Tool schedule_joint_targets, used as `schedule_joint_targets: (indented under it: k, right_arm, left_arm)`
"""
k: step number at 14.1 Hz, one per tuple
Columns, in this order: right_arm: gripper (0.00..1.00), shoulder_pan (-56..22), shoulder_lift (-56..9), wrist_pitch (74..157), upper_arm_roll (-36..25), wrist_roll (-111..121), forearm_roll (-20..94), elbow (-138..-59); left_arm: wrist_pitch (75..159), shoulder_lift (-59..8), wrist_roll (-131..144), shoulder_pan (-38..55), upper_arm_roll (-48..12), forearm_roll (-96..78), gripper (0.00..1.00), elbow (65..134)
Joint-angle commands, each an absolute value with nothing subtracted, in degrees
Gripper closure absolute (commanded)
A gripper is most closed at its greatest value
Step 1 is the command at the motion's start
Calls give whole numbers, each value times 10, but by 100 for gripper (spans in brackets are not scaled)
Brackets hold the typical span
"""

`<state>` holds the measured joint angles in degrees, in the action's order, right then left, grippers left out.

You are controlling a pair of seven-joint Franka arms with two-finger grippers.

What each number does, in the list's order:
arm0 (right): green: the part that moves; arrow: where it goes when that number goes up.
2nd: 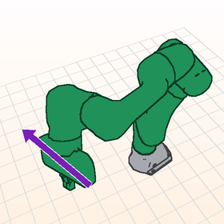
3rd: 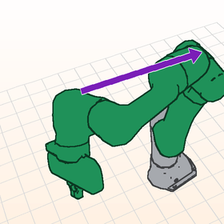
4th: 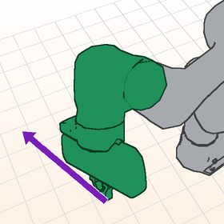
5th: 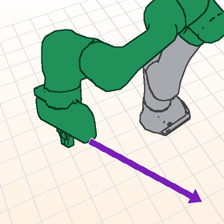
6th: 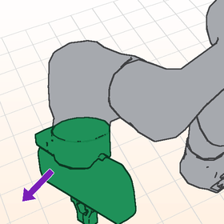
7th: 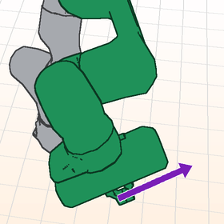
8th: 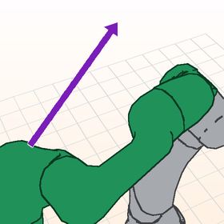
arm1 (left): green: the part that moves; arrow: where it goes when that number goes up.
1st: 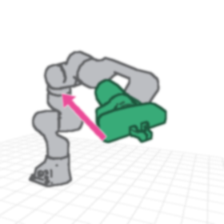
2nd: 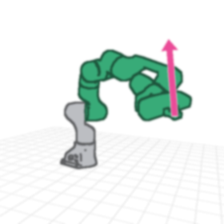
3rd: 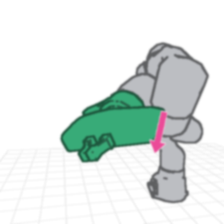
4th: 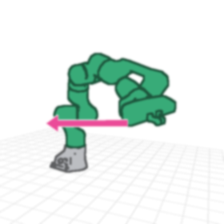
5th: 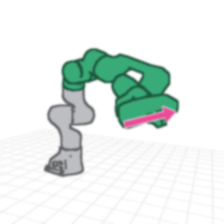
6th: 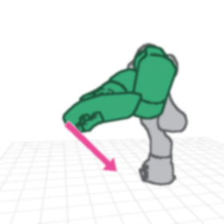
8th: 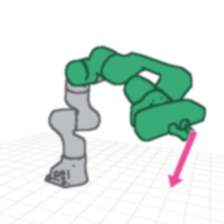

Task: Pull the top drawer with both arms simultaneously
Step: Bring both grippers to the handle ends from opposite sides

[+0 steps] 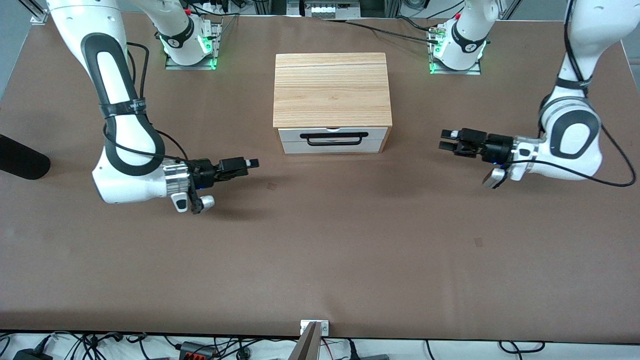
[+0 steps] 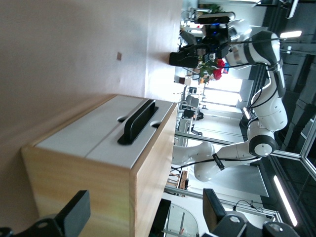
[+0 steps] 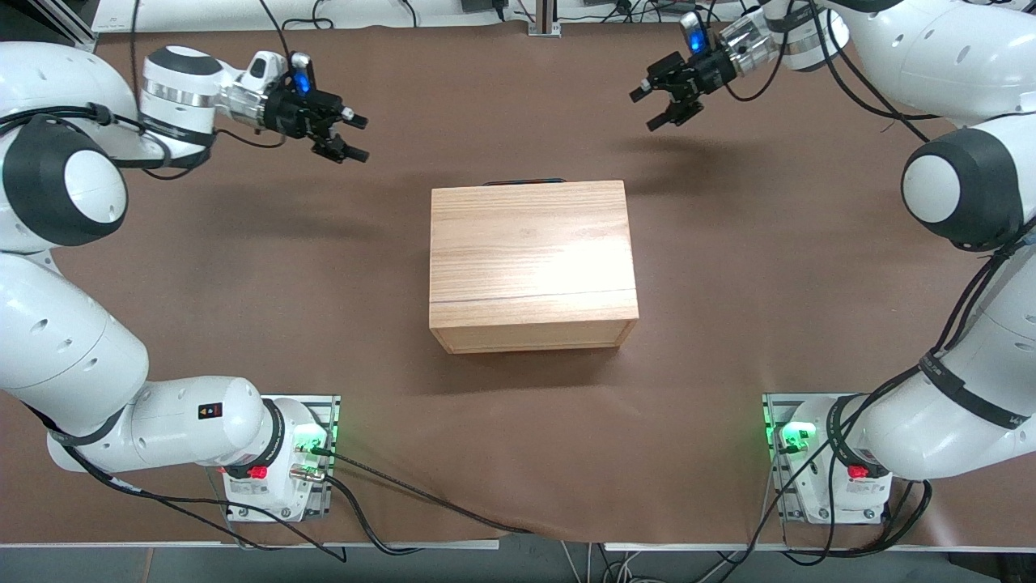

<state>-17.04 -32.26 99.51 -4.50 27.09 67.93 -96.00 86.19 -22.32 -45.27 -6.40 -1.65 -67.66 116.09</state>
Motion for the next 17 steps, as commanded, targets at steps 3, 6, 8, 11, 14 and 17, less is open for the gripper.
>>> schedule_joint_targets:
  k: [3, 6, 8, 11, 14, 17]
  right_arm:
    - [0, -214, -350, 1027, -47, 386, 799, -982]
    - [0, -214, -358, 1014, -43, 476, 837, -1013]
    - [0, -214, -359, 1011, -19, 515, 872, -1043]
    - [0, -214, -359, 1000, 6, 576, 942, -1084]
    - [0, -215, -364, 999, 32, 578, 960, -1100]
    - [0, -229, -383, 999, 45, 615, 1006, -1108]
  left_arm:
    - [941, -273, -584, -4, -32, -789, 0, 1196]
    - [1001, -280, -584, 63, -32, -873, 0, 1204]
    - [1020, -285, -588, 78, -33, -889, 0, 1212]
    - [1020, -287, -634, 88, -57, -960, 0, 1252]
    - [1020, -308, -706, 92, -71, -986, 4, 1264]
    - [1020, -318, -711, 91, -86, -1009, 16, 1264]
